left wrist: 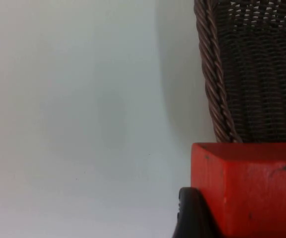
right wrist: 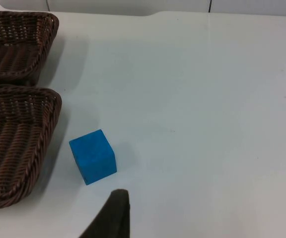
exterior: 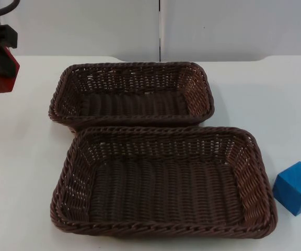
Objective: Pick up one cube with the left hand and place it into the upper basket. Pick up one cube with the right hand and place it into the lower basket.
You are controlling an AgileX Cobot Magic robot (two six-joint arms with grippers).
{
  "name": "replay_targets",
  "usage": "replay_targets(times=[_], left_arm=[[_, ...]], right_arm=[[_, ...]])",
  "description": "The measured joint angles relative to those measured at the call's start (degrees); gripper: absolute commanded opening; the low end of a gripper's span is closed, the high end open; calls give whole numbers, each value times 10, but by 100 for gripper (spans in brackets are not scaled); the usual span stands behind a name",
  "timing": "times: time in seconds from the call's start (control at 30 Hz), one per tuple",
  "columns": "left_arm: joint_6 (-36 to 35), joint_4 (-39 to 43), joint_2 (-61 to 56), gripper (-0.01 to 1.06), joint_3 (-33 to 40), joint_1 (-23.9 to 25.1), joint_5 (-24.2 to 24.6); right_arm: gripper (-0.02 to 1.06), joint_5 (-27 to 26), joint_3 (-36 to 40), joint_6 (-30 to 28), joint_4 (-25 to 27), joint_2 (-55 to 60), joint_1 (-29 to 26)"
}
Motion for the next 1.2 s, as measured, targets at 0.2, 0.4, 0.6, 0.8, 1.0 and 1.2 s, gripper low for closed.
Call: replay_targets(times=[0.2, 0.4, 0.6, 0.8, 1.0, 1.2], left_arm=[[0, -9, 0, 0, 0, 0, -3], [3, -13, 19, 0, -19, -21, -5], [6, -14, 69, 0, -74, -68, -3], [6, -14, 140, 0, -142, -109, 12], [6, -15, 202, 0, -204, -145, 14], [8, -15, 259, 0, -262, -162, 14]], right_arm=[[105, 0, 0, 0, 0, 0, 0], [105, 0, 0, 0, 0, 0, 0], [105, 0, 0, 0, 0, 0, 0], [105, 0, 0, 0, 0, 0, 0], [105, 0, 0, 0, 0, 0, 0], [105, 0, 0, 0, 0, 0, 0]])
